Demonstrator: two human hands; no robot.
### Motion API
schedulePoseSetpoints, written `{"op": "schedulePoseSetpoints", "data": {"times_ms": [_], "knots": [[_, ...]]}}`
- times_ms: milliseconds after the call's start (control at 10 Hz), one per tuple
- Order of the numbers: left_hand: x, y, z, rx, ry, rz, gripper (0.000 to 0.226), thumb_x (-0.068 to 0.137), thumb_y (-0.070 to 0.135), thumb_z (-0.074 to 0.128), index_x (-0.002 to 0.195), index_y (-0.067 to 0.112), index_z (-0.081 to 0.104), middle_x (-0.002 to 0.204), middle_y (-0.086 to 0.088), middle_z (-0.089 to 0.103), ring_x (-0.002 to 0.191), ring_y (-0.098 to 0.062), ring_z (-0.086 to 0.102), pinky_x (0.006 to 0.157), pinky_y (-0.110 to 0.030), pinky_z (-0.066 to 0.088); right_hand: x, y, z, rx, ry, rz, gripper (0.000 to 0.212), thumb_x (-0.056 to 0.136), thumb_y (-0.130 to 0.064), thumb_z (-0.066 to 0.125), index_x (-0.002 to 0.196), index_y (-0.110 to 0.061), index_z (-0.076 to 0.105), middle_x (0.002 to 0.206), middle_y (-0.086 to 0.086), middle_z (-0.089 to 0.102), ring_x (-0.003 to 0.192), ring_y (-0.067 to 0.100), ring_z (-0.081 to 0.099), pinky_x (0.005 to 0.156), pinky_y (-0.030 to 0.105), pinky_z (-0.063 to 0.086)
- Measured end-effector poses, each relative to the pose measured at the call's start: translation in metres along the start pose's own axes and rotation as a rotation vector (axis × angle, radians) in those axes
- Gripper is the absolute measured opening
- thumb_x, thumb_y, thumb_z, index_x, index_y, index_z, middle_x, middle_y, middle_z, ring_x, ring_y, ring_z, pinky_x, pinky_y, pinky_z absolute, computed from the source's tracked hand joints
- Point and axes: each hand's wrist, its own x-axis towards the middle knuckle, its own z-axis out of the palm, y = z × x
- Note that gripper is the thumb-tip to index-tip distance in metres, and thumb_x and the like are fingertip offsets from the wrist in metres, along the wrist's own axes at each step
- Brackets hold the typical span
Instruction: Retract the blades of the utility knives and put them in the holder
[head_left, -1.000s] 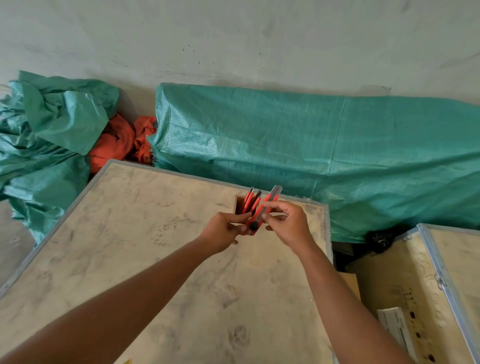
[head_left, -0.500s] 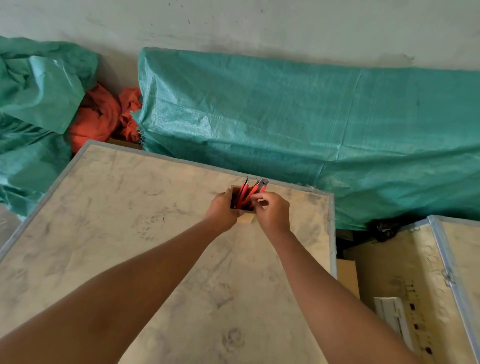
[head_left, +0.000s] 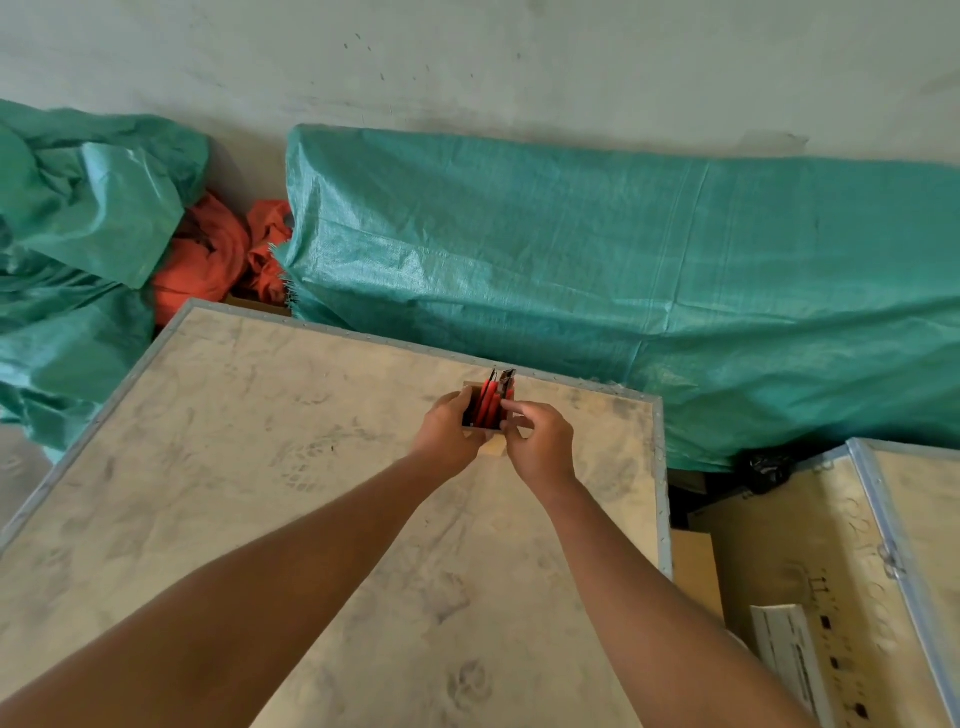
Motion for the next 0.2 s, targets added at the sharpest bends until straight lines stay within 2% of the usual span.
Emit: {"op": "schedulePoseSetpoints", "data": {"times_ms": [100, 200], "knots": [[-0.011, 0.008, -0.010, 0.004, 0.033, 0.063, 0.057, 0.083, 0.021, 0.075, 0.136, 0.019, 0.054, 0.125, -0.004, 0.063, 0.114, -0.023, 0.060, 0.101, -0.037, 0.052, -0.007, -0.009, -0.014, 0.028, 0.014, 0.009, 0.033, 0.085, 0.004, 0.073, 0.115, -0.008, 0.078, 0.110, 0.015, 0.077, 0.094, 0.029, 0.075, 0.087, 0.034, 0.062], [-0.026, 0.016, -0.020, 0.011, 0.091, 0.091, 0.062, 0.084, 0.025, 0.075, 0.140, 0.018, 0.051, 0.139, -0.007, 0.057, 0.126, -0.027, 0.055, 0.107, -0.045, 0.047, -0.016, -0.032, -0.035, 0.090, 0.053, 0.005, 0.030, 0.087, 0.000, 0.074, 0.115, -0.010, 0.077, 0.113, 0.011, 0.077, 0.093, 0.024, 0.075, 0.087, 0.030, 0.060]]}}
